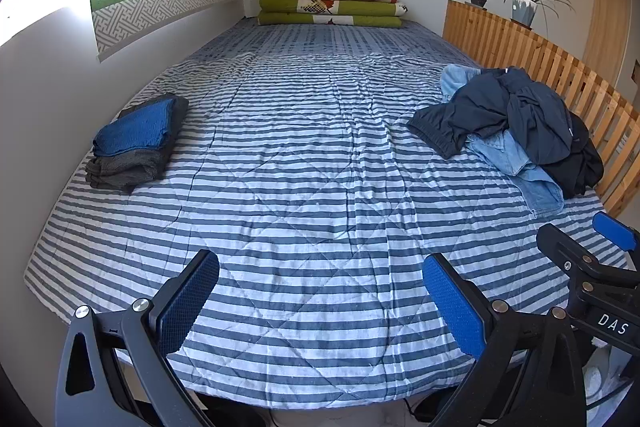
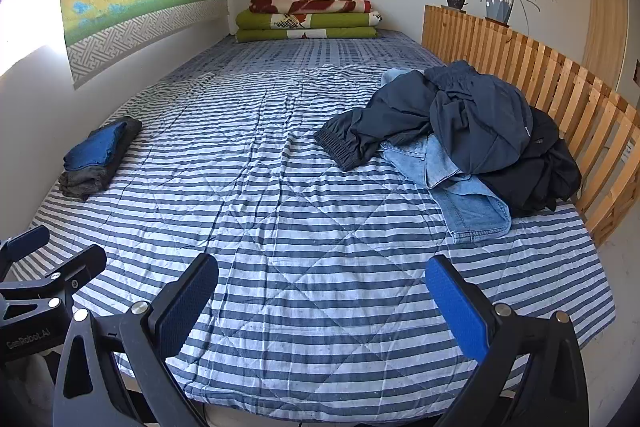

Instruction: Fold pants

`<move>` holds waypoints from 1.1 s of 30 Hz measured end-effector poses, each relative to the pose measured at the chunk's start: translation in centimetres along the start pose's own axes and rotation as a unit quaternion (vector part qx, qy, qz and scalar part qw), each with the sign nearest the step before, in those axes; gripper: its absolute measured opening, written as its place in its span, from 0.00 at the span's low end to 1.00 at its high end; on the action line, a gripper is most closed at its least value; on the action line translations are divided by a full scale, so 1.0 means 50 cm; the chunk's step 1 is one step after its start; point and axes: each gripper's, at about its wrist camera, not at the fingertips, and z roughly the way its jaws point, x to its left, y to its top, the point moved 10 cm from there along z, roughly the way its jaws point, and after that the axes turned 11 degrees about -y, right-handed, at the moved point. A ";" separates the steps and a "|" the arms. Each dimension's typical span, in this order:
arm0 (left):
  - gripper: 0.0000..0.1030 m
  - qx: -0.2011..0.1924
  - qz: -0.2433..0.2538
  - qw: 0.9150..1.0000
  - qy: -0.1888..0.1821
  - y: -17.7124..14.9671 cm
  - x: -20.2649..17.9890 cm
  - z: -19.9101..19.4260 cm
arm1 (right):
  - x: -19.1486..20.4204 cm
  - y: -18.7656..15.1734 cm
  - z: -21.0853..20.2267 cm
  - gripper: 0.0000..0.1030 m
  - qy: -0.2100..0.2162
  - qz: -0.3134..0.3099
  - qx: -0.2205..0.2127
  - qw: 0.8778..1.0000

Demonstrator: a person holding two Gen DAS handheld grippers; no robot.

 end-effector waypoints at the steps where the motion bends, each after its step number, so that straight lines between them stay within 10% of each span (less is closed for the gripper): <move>1: 1.00 0.000 0.001 1.000 -0.001 0.000 -0.001 0.002 | 0.001 0.001 0.001 0.99 0.000 0.001 0.001 1.000; 33: 1.00 -0.016 -0.001 1.000 -0.004 -0.007 -0.006 -0.058 | -0.004 0.000 -0.045 0.99 -0.001 0.006 -0.009 1.000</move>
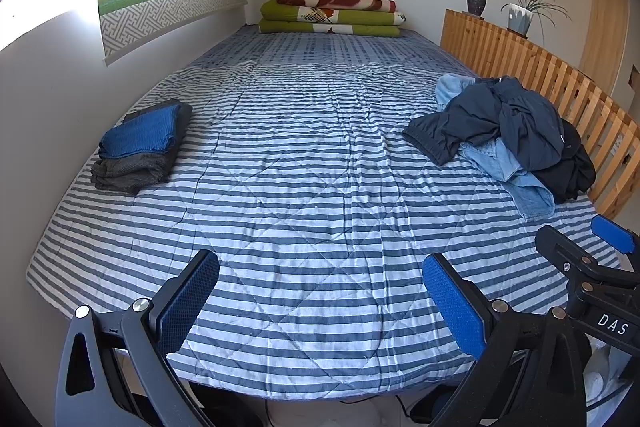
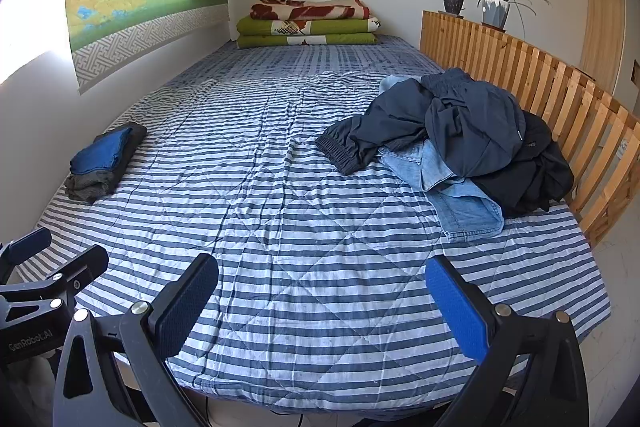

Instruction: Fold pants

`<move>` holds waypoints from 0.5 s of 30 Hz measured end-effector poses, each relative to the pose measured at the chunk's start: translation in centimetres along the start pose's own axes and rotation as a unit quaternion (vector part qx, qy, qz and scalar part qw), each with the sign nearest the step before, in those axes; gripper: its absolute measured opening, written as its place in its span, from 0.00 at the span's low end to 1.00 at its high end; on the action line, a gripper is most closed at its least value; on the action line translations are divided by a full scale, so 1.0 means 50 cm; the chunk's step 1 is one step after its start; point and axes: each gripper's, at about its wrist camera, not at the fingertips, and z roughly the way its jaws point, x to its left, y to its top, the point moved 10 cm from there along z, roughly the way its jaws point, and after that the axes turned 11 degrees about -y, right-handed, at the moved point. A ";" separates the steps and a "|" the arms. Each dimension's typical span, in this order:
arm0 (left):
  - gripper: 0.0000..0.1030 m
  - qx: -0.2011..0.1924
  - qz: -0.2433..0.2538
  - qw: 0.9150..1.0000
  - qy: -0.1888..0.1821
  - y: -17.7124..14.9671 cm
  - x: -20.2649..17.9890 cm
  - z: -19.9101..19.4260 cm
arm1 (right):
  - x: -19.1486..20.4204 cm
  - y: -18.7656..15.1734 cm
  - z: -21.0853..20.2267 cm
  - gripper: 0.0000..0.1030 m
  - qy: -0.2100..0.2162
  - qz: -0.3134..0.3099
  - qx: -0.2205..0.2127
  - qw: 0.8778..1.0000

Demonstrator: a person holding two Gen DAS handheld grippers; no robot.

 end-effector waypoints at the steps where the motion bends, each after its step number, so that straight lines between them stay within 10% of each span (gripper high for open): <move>1: 1.00 0.001 0.001 1.000 0.000 0.001 0.001 0.001 | -0.001 0.000 0.001 0.99 0.001 0.001 0.001 1.000; 15: 1.00 0.011 0.002 1.000 0.002 0.001 -0.006 0.030 | -0.007 0.000 0.027 0.99 0.002 0.007 0.009 1.000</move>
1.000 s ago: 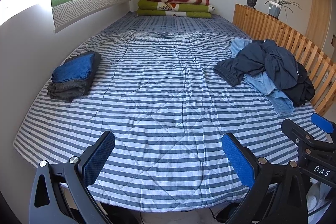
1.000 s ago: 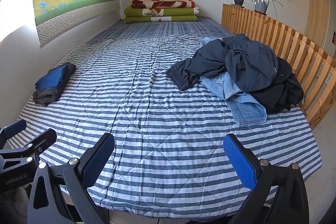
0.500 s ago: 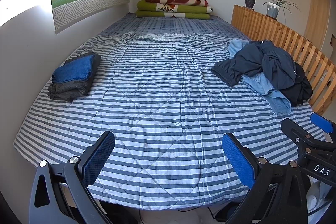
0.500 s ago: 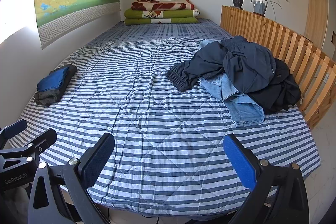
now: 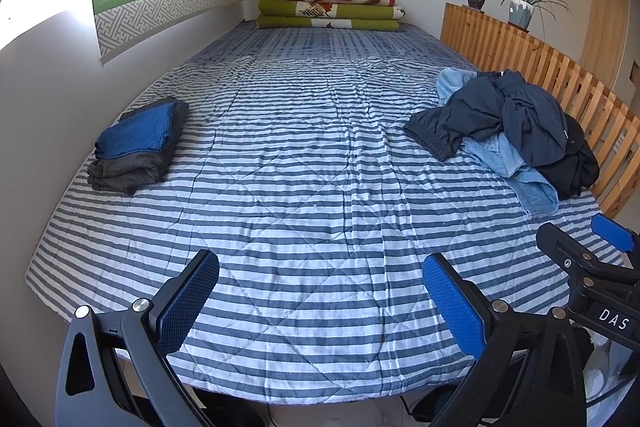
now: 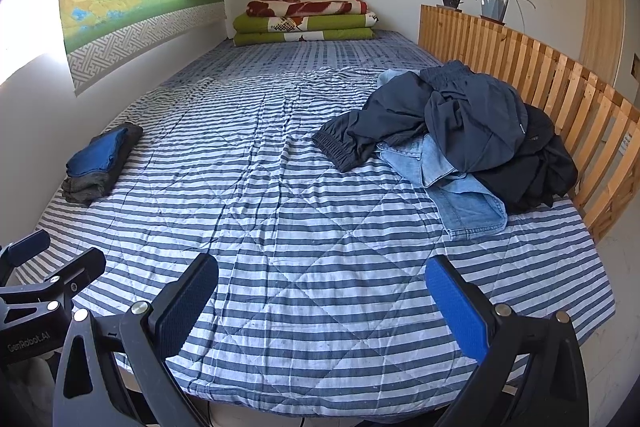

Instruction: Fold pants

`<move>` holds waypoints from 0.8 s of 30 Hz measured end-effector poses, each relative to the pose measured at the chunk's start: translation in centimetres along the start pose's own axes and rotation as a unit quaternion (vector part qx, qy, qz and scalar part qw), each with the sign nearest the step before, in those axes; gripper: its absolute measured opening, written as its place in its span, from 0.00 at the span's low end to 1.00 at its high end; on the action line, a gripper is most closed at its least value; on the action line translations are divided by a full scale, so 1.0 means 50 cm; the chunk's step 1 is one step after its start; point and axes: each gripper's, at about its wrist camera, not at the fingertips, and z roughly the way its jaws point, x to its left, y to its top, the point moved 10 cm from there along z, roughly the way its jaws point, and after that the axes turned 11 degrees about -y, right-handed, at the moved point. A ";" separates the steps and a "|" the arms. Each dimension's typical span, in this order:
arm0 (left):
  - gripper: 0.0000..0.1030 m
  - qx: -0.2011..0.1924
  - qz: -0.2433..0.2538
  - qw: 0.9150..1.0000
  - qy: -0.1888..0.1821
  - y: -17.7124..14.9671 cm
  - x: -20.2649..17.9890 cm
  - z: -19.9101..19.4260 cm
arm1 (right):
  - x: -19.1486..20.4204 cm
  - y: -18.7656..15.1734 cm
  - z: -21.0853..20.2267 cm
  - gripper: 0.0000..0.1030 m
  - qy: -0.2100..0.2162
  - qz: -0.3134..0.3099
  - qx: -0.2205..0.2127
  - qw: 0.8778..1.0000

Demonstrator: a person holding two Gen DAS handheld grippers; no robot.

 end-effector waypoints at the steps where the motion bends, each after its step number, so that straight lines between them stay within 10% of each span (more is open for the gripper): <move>1: 1.00 0.000 0.000 1.000 0.000 0.000 0.001 0.001 | -0.001 0.000 0.003 0.99 0.000 0.001 0.001 1.000; 24: 1.00 -0.003 0.012 1.000 -0.002 0.091 -0.016 0.083 | -0.062 0.065 0.105 0.99 -0.031 -0.009 0.005 0.999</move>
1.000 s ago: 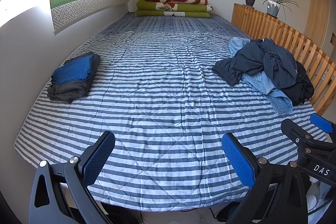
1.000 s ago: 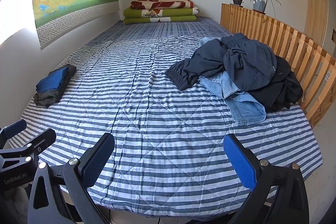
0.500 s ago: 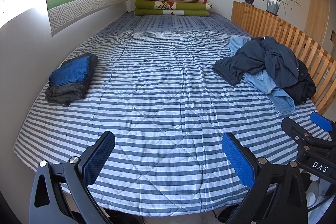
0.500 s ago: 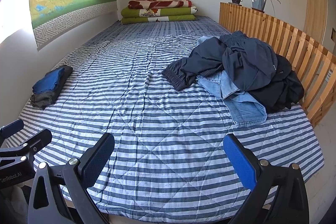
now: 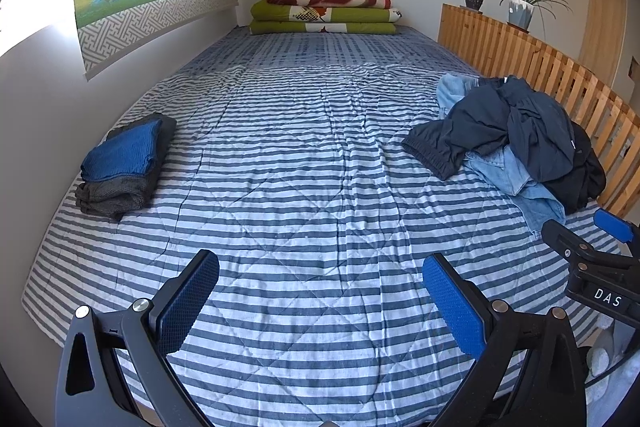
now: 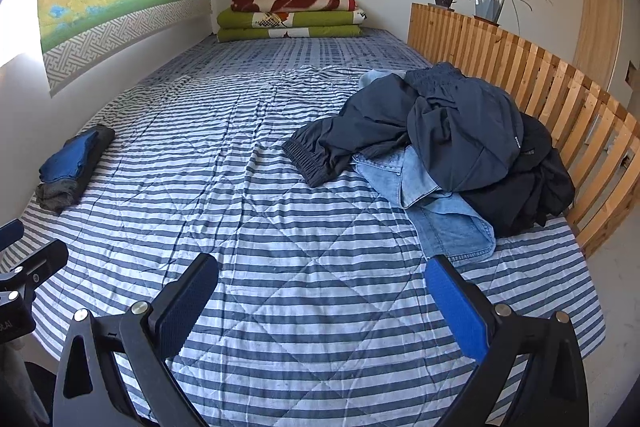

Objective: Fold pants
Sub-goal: 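Reach the right tool into the clothing heap and grasp the navy pants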

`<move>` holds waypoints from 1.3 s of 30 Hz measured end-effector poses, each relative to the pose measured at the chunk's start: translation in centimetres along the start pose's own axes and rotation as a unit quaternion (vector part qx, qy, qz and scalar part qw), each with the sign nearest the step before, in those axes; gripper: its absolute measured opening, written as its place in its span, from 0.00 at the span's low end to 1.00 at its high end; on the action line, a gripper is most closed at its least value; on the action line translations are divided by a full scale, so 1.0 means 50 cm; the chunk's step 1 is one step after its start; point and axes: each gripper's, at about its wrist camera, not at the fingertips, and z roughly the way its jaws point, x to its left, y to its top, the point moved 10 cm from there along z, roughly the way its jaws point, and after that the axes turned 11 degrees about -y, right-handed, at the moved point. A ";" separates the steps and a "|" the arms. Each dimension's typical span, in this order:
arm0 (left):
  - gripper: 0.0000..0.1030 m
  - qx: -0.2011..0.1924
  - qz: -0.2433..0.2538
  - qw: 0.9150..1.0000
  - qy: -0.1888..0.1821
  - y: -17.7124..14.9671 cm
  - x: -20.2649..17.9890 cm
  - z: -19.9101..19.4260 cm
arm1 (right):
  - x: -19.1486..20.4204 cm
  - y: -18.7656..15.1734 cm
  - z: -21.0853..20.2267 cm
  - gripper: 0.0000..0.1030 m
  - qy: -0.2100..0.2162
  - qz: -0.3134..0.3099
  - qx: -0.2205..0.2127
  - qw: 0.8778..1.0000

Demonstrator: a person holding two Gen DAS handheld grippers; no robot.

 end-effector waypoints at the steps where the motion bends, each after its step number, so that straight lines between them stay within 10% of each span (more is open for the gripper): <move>1: 1.00 0.001 -0.001 1.000 0.000 0.004 0.000 0.008 | -0.006 0.005 0.008 0.99 -0.001 0.000 0.000 1.000; 29: 1.00 0.053 -0.018 0.998 0.007 0.043 0.056 0.193 | -0.384 0.214 0.489 0.82 -0.108 0.119 0.103 0.982; 35: 1.00 0.053 -0.018 0.998 0.014 0.039 0.069 0.198 | -0.363 0.226 0.495 0.23 -0.083 0.096 0.102 0.987; 39: 1.00 0.051 -0.023 0.998 0.016 0.037 0.075 0.192 | -0.334 0.234 0.445 0.10 -0.054 0.079 0.079 0.992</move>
